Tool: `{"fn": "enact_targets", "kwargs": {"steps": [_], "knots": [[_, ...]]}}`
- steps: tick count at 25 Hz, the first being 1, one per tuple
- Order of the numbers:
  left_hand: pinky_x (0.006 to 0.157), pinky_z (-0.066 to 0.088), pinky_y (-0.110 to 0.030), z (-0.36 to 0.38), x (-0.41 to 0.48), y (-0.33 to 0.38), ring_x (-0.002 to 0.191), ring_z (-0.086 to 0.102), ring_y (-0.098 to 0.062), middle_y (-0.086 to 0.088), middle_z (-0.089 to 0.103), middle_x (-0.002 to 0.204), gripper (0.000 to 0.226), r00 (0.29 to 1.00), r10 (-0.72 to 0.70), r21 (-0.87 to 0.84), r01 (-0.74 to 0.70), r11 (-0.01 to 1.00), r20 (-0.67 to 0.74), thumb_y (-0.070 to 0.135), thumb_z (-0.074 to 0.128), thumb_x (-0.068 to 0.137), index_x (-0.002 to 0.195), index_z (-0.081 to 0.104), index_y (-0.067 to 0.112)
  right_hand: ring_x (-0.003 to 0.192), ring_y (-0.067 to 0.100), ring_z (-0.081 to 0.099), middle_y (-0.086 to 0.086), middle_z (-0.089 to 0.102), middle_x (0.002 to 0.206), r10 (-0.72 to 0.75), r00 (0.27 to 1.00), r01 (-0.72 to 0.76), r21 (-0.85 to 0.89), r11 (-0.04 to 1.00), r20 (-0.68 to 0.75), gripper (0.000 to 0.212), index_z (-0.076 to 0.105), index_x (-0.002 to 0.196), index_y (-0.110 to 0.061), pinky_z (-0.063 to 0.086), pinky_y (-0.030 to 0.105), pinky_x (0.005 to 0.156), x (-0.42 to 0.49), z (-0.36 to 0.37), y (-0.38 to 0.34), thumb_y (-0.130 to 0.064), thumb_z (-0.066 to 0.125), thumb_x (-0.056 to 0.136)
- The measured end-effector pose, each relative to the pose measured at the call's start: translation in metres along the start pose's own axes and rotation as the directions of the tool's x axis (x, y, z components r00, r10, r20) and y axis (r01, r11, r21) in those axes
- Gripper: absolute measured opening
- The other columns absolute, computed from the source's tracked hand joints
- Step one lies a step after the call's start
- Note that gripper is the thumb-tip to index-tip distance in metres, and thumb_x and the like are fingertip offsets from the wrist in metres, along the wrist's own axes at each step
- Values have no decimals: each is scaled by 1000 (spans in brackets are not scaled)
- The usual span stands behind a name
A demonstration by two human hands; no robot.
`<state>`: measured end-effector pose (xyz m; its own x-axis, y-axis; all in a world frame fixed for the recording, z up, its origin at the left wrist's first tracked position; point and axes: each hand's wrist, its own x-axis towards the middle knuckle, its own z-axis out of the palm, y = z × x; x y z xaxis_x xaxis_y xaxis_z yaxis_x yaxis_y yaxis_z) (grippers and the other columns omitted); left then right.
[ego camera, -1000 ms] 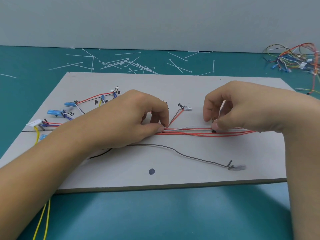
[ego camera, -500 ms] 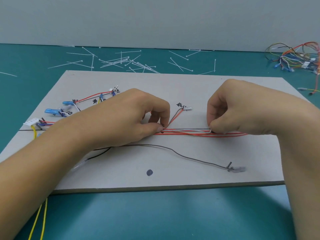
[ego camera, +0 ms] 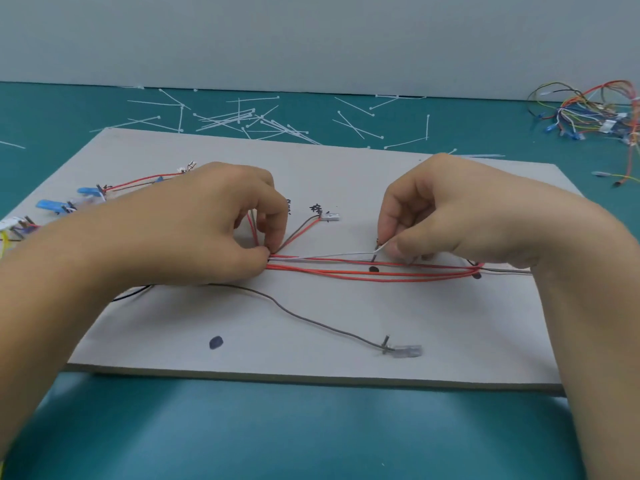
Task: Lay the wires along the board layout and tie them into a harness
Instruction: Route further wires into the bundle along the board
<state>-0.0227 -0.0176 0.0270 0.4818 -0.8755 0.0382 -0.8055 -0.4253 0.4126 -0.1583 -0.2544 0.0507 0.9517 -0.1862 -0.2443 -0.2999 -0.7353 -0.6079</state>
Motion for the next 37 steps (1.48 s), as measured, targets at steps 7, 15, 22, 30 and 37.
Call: {"fn": "enact_targets", "kwargs": {"steps": [7, 15, 22, 30, 37], "knots": [[66, 49, -29, 12, -2, 9, 72, 58, -15, 14, 65, 82, 14, 994, 99, -114, -104, 988, -46, 23, 76, 83, 75, 74, 34, 66, 17, 73, 0, 77, 71, -12, 1000, 12, -27, 1000, 5, 13, 79, 79, -24, 59, 40, 70, 2, 1, 3, -12, 82, 79], [65, 44, -20, 16, 1, 10, 73, 59, -14, 18, 64, 81, 12, 993, 112, -146, -117, 982, -41, 25, 71, 84, 82, 77, 35, 56, 10, 65, 3, 75, 67, -33, 998, 33, 3, 999, 51, 14, 77, 78, -20, 50, 20, 53, -3, -3, 2, -6, 77, 84], [70, 51, -36, 17, 1, 10, 72, 59, -16, 15, 66, 83, 13, 997, 66, -190, -74, 979, -47, 24, 77, 85, 83, 81, 36, 62, 6, 67, -10, 74, 74, -27, 999, 23, -99, 995, -37, 20, 73, 85, -34, 56, 35, 61, 0, 0, 1, -14, 75, 87], [68, 50, -33, 17, 0, 8, 71, 58, -15, 16, 66, 83, 15, 997, 64, -200, -70, 977, -37, 22, 79, 86, 83, 81, 37, 65, 5, 67, -15, 73, 75, -101, 992, 89, -141, 986, -80, 24, 69, 82, -30, 54, 28, 61, 5, 9, 0, -7, 75, 83], [65, 45, -23, 17, 0, 8, 74, 59, -15, 16, 66, 86, 11, 999, 47, -191, -51, 980, -25, 27, 75, 85, 83, 80, 37, 70, 13, 70, -8, 74, 76, -175, 975, 164, -88, 983, -135, 27, 70, 80, -28, 61, 45, 77, 10, 7, 4, -3, 80, 81]]}}
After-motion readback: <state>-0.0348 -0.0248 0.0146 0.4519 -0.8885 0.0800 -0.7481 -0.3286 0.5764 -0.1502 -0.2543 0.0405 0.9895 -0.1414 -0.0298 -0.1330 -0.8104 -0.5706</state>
